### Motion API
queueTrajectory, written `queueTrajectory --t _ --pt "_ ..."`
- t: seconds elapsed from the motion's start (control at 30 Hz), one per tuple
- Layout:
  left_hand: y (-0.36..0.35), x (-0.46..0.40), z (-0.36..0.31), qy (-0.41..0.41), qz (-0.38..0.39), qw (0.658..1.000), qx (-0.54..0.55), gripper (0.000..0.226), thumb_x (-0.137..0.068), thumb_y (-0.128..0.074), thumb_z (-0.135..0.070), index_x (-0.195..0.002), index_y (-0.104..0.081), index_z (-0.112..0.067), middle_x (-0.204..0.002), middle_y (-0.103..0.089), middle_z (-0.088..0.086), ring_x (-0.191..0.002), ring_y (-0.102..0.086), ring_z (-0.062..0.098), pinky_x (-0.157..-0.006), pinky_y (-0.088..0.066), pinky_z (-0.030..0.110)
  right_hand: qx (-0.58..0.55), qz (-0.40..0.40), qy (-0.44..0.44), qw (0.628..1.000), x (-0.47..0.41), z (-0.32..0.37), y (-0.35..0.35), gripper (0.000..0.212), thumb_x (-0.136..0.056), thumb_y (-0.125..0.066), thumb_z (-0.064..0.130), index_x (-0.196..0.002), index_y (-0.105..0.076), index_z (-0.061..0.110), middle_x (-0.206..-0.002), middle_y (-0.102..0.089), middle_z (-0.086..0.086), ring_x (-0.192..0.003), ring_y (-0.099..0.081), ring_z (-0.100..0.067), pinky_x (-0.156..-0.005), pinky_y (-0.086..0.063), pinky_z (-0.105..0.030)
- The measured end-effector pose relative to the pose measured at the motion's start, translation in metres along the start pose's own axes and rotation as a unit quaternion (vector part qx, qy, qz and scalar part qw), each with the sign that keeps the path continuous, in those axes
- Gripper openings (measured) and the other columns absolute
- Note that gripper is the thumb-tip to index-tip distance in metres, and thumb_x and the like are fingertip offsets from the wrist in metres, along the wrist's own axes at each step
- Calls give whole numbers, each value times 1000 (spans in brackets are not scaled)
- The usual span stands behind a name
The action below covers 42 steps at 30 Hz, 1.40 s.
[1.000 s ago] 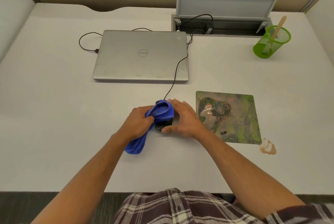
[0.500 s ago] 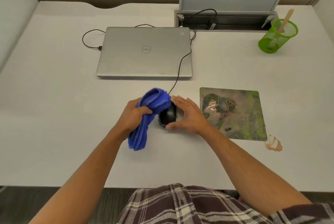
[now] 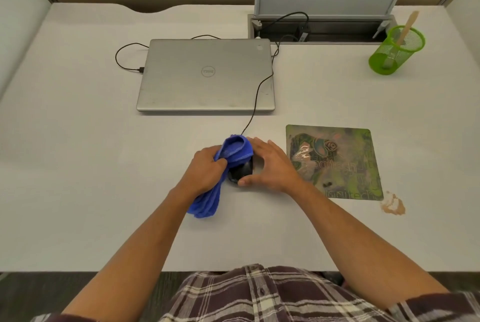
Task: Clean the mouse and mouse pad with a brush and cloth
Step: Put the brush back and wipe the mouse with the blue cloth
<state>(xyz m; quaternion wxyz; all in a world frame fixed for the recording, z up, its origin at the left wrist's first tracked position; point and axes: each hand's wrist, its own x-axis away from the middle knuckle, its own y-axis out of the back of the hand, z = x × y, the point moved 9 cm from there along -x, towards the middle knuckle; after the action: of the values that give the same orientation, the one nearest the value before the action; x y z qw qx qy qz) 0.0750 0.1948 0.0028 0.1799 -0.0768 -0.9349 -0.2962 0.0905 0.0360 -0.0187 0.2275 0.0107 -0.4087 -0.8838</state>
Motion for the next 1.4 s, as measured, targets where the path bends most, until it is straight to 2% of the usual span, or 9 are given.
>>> queueTrajectory --t 0.23,0.6,0.73,0.9,1.0,1.07,1.2,1.3,1.4 --pt "-9 43 11 10 6 999 49 17 -84 -46 -5 -84 -61 -13 -70 -61 5 -53 -47 4 -51 -42 16 11 -3 13 1000 1 -1 0 105 -65 -78 59 -150 -30 20 -157 -30 3 -146 -20 -9 -121 -8 -37" --pt "-17 82 26 75 25 977 198 14 -77 -53 -13 -86 -61 -6 -68 -62 17 -54 -56 26 -52 -51 34 32 7 9 999 -2 -2 -2 103 -68 -71 64 -151 -27 23 -158 -26 6 -146 -16 -5 -121 -5 -33" --pt "3 81 27 80 -62 942 319 20 -81 -59 -9 -83 -67 -26 -74 -69 10 -60 -66 27 -54 -55 36 41 16 2 999 -2 -4 -3 114 -60 -77 65 -152 -26 20 -159 -25 4 -147 -15 -10 -119 -2 -31" --pt "22 75 28 78 -97 906 404 21 -78 -66 -18 -99 -67 -23 -89 -73 8 -75 -71 26 -59 -56 31 67 47 39 996 0 5 2 117 -63 -79 59 -153 -19 16 -161 -18 -3 -148 -7 -14 -118 -1 -31" --pt "21 69 22 72 -63 887 452 35 -76 -67 -23 -111 -65 -18 -102 -71 15 -88 -69 34 -70 -58 43 79 36 37 996 7 13 16 117 -67 -80 54 -154 -11 20 -162 -11 -2 -146 -2 -9 -117 1 -30" --pt "16 66 17 70 -47 869 488 43 -77 -66 -26 -118 -63 -15 -111 -68 19 -98 -65 39 -83 -56 52 43 -2 5 999 16 20 29 105 -74 -76 49 -154 -12 24 -161 -17 1 -146 -10 -10 -120 -11 -35" --pt "5 65 -3 54 -42 839 540 40 -77 -63 -25 -116 -64 -17 -106 -71 11 -95 -68 31 -73 -56 39 -151 -126 -60 979 44 42 45 62 -83 -68 49 -136 -42 31 -128 -57 11 -113 -54 0 -95 -46 -23" --pt "-9 65 -26 23 -15 842 539 40 -80 -61 -24 -120 -63 -17 -111 -70 13 -102 -67 31 -77 -56 36 -303 -101 -95 943 55 64 29 63 -71 -68 69 -121 -45 38 -107 -62 20 -94 -61 9 -72 -52 -11" --pt "-21 65 -46 -3 15 856 516 36 -91 -53 -38 -118 -68 -21 -118 -68 13 -114 -62 31 -86 -54 33 -359 -115 -116 919 56 73 24 66 -62 -70 75 -113 -50 38 -101 -66 23 -93 -64 5 -78 -57 -20"
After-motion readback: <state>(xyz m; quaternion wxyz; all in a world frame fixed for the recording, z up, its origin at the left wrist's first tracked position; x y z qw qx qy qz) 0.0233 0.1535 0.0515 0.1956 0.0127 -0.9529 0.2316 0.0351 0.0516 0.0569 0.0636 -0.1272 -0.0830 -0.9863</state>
